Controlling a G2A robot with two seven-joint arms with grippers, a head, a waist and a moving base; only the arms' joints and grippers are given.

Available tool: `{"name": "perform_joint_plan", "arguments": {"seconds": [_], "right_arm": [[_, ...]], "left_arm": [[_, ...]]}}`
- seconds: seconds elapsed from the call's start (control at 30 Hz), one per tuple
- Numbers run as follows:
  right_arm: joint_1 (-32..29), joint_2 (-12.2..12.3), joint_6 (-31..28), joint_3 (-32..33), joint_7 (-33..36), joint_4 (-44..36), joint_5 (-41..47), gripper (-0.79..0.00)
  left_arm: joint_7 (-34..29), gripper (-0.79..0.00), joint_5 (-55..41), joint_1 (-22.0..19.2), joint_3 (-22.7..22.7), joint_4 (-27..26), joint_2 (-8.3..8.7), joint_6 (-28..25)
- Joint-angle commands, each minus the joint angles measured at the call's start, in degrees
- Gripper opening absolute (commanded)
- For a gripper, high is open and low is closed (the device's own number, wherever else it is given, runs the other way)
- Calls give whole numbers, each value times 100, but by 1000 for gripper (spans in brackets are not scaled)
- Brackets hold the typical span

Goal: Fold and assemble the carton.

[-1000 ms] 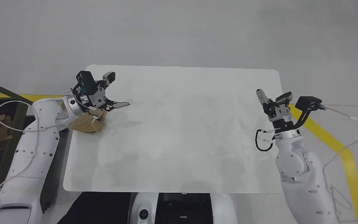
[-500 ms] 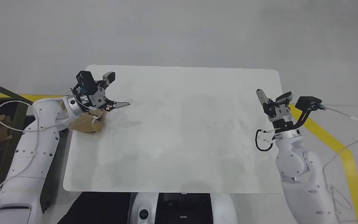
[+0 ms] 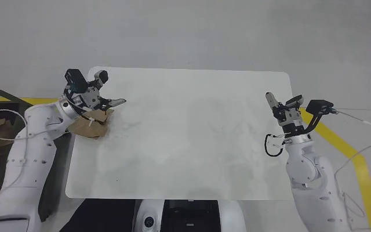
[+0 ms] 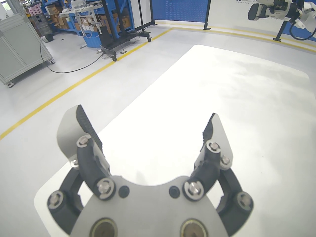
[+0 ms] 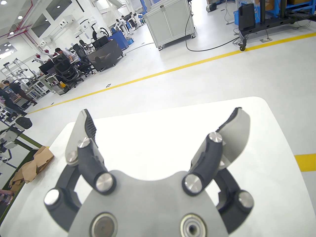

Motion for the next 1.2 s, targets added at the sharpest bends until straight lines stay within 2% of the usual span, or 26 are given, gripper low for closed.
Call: {"name": "perform_joint_plan", "arguments": {"seconds": [0.0,0.17,0.37,0.73,1.17], "right_arm": [[0,0,0,0,0,0,0,0],[0,0,0,0,0,0,0,0],[0,0,0,0,0,0,0,0],[0,0,0,0,0,0,0,0],[0,0,0,0,0,0,0,0]], "left_arm": [[-354,0,-333,38,-79,42,37,-49],[-1142,0,-1338,120,-169,212,193,-49],[-2164,0,-2648,-18,-459,870,428,-49],[-3372,0,-4460,-456,-386,2140,592,-49],[-3482,0,-4491,-516,-380,2236,613,-49]]}}
